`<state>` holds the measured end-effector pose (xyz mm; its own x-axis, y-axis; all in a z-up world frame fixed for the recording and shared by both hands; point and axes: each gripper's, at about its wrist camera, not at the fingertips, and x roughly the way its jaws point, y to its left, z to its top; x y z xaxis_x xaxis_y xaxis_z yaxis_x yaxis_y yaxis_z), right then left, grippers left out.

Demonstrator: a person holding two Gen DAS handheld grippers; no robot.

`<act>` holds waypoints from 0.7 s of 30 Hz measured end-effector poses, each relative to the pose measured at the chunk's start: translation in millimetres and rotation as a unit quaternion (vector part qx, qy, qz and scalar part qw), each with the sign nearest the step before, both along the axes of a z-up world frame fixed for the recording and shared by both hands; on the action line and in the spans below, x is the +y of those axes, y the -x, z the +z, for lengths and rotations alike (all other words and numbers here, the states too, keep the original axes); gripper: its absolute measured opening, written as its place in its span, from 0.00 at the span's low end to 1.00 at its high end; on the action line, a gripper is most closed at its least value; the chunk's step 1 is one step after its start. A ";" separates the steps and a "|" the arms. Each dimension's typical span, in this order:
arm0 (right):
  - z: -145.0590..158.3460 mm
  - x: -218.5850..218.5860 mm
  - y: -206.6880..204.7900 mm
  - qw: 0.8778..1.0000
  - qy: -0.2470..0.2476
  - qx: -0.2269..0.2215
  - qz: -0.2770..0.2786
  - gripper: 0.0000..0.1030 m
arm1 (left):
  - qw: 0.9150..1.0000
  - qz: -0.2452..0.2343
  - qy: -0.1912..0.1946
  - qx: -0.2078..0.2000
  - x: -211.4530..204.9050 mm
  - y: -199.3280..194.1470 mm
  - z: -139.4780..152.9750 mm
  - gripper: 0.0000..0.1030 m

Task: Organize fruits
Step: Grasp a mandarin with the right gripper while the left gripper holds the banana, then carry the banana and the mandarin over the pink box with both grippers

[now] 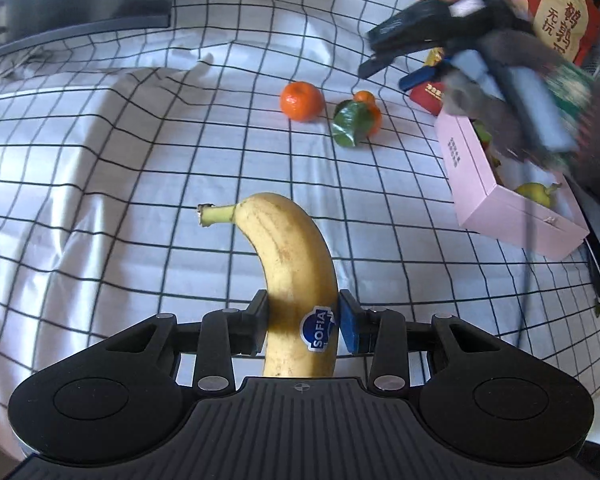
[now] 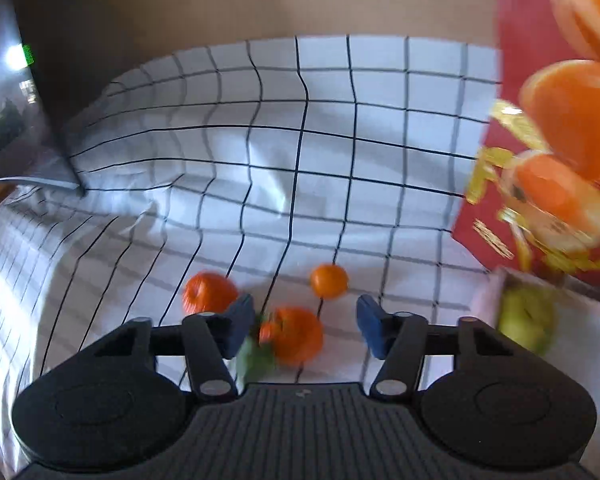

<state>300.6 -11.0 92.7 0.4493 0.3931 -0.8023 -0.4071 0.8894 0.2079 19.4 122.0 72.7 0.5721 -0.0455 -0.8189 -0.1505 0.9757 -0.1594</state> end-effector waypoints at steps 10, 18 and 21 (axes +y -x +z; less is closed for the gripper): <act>-44.9 33.7 -50.5 0.996 0.070 0.054 -0.020 0.27 | 1.000 -0.003 -0.004 -0.004 0.1 5.2 5.7 0.40; -2.1 13.1 1.7 0.999 0.038 0.005 0.019 0.27 | 0.999 -0.035 0.000 -0.009 -8.5 -4.1 5.3 0.40; 24.1 -5.2 38.3 0.999 0.014 -0.015 0.034 0.27 | 0.998 -0.057 0.009 -0.009 -17.7 -8.2 5.0 0.40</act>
<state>262.3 -16.2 116.9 0.4453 0.4016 -0.8003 -0.4728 0.8645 0.1708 27.6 104.3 77.8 0.5765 -0.1251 -0.8075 -0.0364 0.9833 -0.1783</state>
